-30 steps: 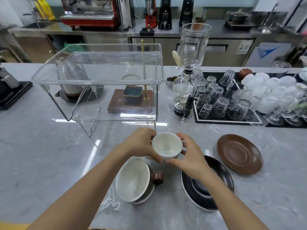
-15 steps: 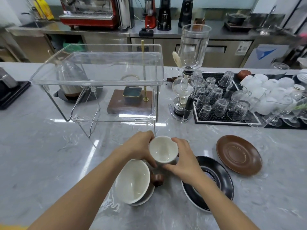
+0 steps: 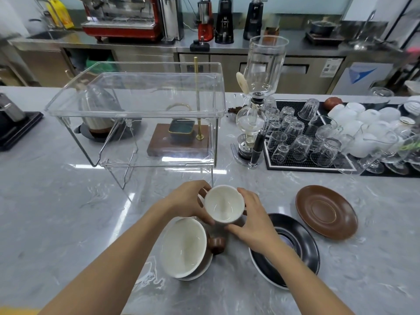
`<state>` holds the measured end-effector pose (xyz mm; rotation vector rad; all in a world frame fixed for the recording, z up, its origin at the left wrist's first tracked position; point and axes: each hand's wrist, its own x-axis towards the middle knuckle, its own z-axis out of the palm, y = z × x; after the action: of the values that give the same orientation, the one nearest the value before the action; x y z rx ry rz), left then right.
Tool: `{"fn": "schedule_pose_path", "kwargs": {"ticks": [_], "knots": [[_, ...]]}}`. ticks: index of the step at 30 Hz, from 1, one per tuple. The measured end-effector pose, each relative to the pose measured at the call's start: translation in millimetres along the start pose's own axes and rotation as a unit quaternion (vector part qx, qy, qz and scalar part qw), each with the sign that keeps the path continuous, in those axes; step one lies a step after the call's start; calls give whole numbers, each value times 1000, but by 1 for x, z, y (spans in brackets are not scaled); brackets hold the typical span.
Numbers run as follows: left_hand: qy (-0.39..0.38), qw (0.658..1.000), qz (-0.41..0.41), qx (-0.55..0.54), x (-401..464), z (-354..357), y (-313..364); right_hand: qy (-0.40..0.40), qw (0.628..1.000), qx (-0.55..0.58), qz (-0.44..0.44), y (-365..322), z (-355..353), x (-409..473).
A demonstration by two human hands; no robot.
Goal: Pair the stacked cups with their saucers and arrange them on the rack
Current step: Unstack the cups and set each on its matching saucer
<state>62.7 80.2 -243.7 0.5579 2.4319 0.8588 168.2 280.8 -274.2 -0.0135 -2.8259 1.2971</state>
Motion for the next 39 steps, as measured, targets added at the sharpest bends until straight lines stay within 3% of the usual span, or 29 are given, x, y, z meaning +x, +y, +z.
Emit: {"fn": "schedule_pose_path", "kwargs": {"ticks": [10,15,21,39], "knots": [[83,992,14,-98,-26,-13,-12,30,999,26,12,-3,-14,-11],[165,971,27,-173,-66,-27,-21,66,997,46,-19,-23,-27,-21],[206,944,37,-255,-122,-15,-28,54,994,92,-33,-44,-32,-37],[139,979,10,-148,-166,43,-53,-44,989,138,-17,-48,-13,-68]]}}
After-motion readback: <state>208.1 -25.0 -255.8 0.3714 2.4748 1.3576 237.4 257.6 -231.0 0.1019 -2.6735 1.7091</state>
